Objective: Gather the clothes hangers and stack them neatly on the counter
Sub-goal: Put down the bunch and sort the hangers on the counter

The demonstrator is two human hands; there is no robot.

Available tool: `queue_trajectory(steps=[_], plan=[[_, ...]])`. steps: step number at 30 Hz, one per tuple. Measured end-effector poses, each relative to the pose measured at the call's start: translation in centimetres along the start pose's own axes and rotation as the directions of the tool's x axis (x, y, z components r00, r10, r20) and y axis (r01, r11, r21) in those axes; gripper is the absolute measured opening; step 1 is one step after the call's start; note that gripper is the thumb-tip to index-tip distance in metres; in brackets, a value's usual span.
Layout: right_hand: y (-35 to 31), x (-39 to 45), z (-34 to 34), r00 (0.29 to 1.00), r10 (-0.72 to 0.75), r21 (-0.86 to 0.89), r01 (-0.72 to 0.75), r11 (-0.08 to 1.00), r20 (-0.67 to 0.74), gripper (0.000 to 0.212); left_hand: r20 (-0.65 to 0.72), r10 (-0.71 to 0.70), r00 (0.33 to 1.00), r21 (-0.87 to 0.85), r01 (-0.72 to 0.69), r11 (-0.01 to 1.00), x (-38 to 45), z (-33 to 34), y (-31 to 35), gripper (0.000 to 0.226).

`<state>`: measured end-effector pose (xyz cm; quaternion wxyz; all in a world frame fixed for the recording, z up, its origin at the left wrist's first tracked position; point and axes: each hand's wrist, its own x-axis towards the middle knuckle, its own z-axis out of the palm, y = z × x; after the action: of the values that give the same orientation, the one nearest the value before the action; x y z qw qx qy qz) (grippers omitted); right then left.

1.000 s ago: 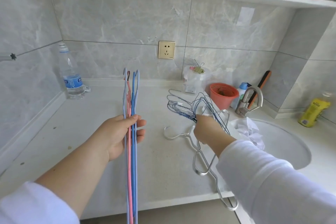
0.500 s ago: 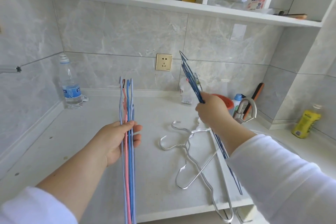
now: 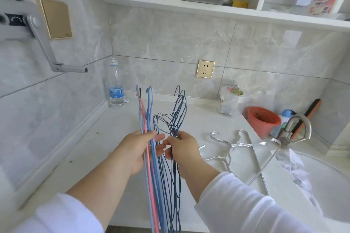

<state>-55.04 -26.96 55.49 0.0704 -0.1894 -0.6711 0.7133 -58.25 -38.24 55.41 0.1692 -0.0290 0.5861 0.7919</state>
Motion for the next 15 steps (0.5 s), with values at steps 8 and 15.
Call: queue_trajectory(steps=[8,15], plan=[[0.7,-0.2,1.5,0.991,0.024,-0.056,-0.017,0.998,0.128,0.038,0.042,-0.052,0.998,0.062,0.050,0.997,-0.1,-1.0,-0.3,0.033],[0.5,0.2,0.8,0.980,0.116,-0.147,-0.093,0.985,0.160,0.024,0.044,-0.061,0.997,0.091,0.057,0.994,0.0,-1.6,-0.1,0.037]])
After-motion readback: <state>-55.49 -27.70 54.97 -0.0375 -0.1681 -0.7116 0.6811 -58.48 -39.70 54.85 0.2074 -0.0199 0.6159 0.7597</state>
